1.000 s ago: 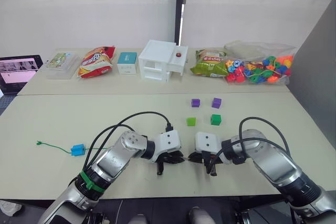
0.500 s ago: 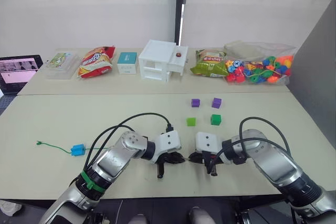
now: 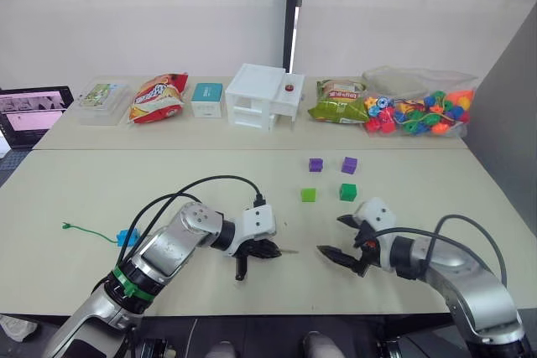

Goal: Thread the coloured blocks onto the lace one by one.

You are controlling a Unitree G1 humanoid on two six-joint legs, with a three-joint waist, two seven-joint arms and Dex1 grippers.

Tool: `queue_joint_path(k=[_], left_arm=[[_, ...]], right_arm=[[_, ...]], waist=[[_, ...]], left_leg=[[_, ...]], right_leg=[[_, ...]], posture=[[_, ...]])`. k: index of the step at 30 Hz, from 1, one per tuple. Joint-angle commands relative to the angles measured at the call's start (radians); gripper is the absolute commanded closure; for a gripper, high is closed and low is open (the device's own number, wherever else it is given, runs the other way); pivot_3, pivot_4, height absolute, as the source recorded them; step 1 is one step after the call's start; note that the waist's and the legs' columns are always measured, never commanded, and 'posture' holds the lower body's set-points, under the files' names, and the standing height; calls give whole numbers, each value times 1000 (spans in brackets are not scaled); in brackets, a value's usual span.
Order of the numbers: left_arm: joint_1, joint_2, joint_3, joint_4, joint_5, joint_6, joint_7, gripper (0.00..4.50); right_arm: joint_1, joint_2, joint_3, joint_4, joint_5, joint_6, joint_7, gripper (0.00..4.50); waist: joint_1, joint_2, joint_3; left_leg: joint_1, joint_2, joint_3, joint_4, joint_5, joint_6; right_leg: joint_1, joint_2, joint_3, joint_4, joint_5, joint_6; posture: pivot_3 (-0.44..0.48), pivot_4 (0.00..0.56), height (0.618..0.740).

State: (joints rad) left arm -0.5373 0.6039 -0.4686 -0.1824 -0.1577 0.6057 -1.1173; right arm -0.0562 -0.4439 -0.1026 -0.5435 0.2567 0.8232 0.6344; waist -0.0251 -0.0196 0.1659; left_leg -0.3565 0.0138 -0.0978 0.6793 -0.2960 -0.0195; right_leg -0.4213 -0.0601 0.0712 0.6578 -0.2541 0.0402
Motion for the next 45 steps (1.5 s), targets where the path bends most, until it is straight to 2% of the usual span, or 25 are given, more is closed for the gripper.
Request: queue_joint_path(k=[1, 5, 10, 14, 20, 24, 26, 30, 32, 34, 39, 41, 45], left_arm=[[-2, 28, 39, -44, -19, -15, -21, 4500], [4, 40, 47, -52, -20, -12, -23, 4500], [10, 43, 51, -54, -19, -8, -20, 4500], [13, 45, 53, -61, -18, -4, -16, 4500], [25, 53, 60, -70, -14, 1, -12, 4500], [31, 57, 64, -76, -14, 7, -7, 4500], [33, 60, 66, -78, -14, 9, -5, 4500], [32, 61, 68, -76, -15, 11, -1, 4500], [32, 61, 68, -76, -15, 12, 0, 4500], [33, 61, 68, -76, -16, 10, 1, 4500], [35, 62, 66, -77, -15, 7, 0, 4500], [35, 63, 67, -74, -16, 4, -1, 4500], [36, 66, 65, -64, -14, -5, -8, 4500]], right_arm=[[32, 149, -48, -59, -40, -22, -231, 33], [49, 303, 16, -7, -153, -137, -440, 33], [-7, 422, 55, 110, -235, -275, -602, 33], [-86, 452, 60, 273, -300, -383, -705, 33], [-256, 450, 26, 567, -288, -540, -737, 33], [-318, 440, 3, 694, -279, -597, -758, 33], [-316, 447, -2, 706, -276, -609, -771, 563], [-275, 464, 23, 658, -278, -607, -767, 1853], [-269, 469, 27, 646, -276, -603, -767, 2673], [-268, 473, 27, 639, -274, -602, -769, 3252], [-245, 480, 28, 582, -260, -582, -764, 3305], [-163, 491, 67, 422, -255, -527, -741, 3305], [112, 483, 251, 4, -261, -338, -692, 3305]], waist=[[-2, 0, 0], [-6, 1, 0], [-16, 1, 0], [-20, 1, 0], [-23, 1, 0], [-23, 1, 0], [-23, 1, 0], [-23, 1, 0], [-24, 1, 0], [-24, 1, 0], [-24, 1, 0], [-21, 1, 0], [-20, 2, 0]], left_leg=[[0, 0, 0, 0, 0, 0], [0, 0, 0, 0, 0, -1], [0, 0, 0, -1, 1, -1], [1, 0, 0, -2, 1, -1], [1, 0, 0, -3, 1, -1], [1, 0, 0, -3, 1, -1], [1, 0, 0, -3, 1, -1], [1, 0, 0, -3, 1, -1], [1, 0, 0, -3, 1, -1], [1, 0, 0, -3, 1, -1], [1, 0, 0, -3, 1, -1], [1, 0, 0, -3, 1, -1], [-2, 0, -1, -4, 0, -1]], right_leg=[[0, 0, 0, 0, 0, 0], [0, 0, 0, 0, 0, 0], [-1, 0, 0, 1, 0, 0], [-1, 0, 0, 1, 0, 0], [-1, 0, 1, 1, 0, 0], [-1, 0, 0, 1, 0, 0], [-1, 0, 1, 1, 0, 0], [-1, 0, 0, 1, 0, 0], [-1, 0, 0, 1, 0, 0], [-1, 0, 1, 1, 0, 0], [-1, 0, 0, 1, 0, 0], [-1, 0, 0, 1, 0, 0], [-3, 0, 0, 0, 0, 0]], posture=[[0, 150, 740], [0, 150, 740], [0, 150, 740], [0, 150, 740], [0, 150, 740], [0, 150, 740], [0, 150, 740], [0, 150, 740], [0, 150, 740], [0, 150, 740], [0, 150, 740], [0, 150, 740], [0, 150, 740]])
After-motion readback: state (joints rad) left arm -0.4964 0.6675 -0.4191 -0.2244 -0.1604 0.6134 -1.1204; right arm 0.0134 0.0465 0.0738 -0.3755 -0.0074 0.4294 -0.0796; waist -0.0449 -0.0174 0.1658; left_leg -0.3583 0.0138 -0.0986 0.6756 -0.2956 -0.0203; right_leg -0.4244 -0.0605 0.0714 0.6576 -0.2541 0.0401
